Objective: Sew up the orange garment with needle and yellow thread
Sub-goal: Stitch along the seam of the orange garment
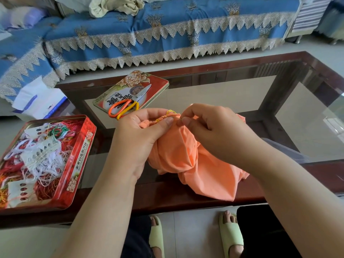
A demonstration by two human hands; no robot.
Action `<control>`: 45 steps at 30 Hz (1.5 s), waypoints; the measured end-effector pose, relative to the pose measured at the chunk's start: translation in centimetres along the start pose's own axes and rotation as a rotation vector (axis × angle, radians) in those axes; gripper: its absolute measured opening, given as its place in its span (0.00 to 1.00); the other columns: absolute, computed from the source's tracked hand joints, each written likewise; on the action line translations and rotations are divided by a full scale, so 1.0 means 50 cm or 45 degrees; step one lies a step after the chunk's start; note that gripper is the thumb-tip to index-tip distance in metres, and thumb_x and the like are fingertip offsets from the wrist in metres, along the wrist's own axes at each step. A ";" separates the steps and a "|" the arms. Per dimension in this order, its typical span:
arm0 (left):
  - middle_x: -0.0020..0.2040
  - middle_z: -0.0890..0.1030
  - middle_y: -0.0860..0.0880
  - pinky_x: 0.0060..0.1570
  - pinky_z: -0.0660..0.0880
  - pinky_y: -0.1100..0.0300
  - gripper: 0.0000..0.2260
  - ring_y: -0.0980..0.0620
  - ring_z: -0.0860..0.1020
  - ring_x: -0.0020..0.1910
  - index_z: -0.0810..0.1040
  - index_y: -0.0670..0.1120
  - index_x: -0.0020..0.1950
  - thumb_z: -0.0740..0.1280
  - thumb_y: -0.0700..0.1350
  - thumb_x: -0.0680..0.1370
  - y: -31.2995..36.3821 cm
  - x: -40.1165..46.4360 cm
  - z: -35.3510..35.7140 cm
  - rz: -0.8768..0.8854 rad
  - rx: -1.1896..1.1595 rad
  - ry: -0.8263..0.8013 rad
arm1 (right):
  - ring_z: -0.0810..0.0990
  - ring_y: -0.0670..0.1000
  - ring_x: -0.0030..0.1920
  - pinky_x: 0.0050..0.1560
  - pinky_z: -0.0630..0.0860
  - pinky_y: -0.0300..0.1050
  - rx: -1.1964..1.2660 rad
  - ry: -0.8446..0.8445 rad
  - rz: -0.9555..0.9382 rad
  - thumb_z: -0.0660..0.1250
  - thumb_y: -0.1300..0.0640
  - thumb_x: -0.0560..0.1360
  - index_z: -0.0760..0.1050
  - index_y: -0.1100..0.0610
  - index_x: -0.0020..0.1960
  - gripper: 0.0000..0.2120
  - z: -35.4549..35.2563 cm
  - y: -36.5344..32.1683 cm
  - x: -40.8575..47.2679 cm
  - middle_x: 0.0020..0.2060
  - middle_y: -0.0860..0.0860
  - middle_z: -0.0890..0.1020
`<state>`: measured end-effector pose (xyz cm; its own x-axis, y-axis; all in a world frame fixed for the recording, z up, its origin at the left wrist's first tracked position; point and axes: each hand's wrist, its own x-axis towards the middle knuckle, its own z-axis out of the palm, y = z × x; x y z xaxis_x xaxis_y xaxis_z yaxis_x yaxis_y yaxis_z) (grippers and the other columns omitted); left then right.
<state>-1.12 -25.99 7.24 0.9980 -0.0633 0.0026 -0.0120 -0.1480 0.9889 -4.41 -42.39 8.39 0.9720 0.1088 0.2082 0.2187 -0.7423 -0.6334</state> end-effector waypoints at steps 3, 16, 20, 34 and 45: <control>0.43 0.85 0.55 0.50 0.80 0.55 0.05 0.55 0.83 0.48 0.84 0.55 0.43 0.75 0.45 0.70 -0.002 -0.002 0.000 0.060 0.032 0.001 | 0.72 0.30 0.32 0.32 0.66 0.28 -0.006 0.032 0.026 0.60 0.55 0.81 0.78 0.50 0.52 0.08 0.002 -0.002 -0.001 0.24 0.39 0.71; 0.46 0.81 0.59 0.46 0.77 0.70 0.07 0.59 0.80 0.49 0.83 0.48 0.54 0.69 0.46 0.77 -0.008 -0.022 0.014 0.820 0.670 0.120 | 0.75 0.42 0.34 0.34 0.70 0.36 0.045 0.058 0.138 0.58 0.51 0.81 0.76 0.52 0.53 0.10 0.019 -0.013 -0.002 0.32 0.40 0.73; 0.45 0.81 0.58 0.45 0.77 0.69 0.07 0.59 0.80 0.47 0.84 0.46 0.53 0.69 0.42 0.77 -0.010 -0.025 0.021 0.941 0.708 0.130 | 0.76 0.48 0.37 0.41 0.74 0.46 0.155 0.112 0.197 0.57 0.51 0.82 0.71 0.54 0.48 0.09 0.035 -0.021 -0.003 0.34 0.46 0.76; 0.47 0.81 0.61 0.47 0.74 0.72 0.06 0.63 0.81 0.49 0.84 0.46 0.52 0.70 0.41 0.77 -0.014 -0.012 0.014 0.837 0.512 0.160 | 0.77 0.50 0.24 0.29 0.74 0.42 0.691 0.049 0.189 0.55 0.65 0.80 0.60 0.51 0.47 0.11 0.030 -0.027 -0.013 0.30 0.52 0.81; 0.45 0.80 0.61 0.45 0.75 0.73 0.05 0.64 0.80 0.48 0.83 0.45 0.51 0.69 0.42 0.77 -0.001 -0.020 0.017 0.884 0.493 -0.027 | 0.82 0.47 0.33 0.38 0.81 0.48 0.420 0.366 0.261 0.63 0.42 0.77 0.73 0.53 0.48 0.14 -0.032 0.006 0.002 0.37 0.53 0.83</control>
<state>-2.18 -26.75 7.09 0.7529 -0.2849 0.5932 -0.6558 -0.4002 0.6401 -4.40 -43.64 9.40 0.9450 -0.2398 0.2222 0.0856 -0.4746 -0.8760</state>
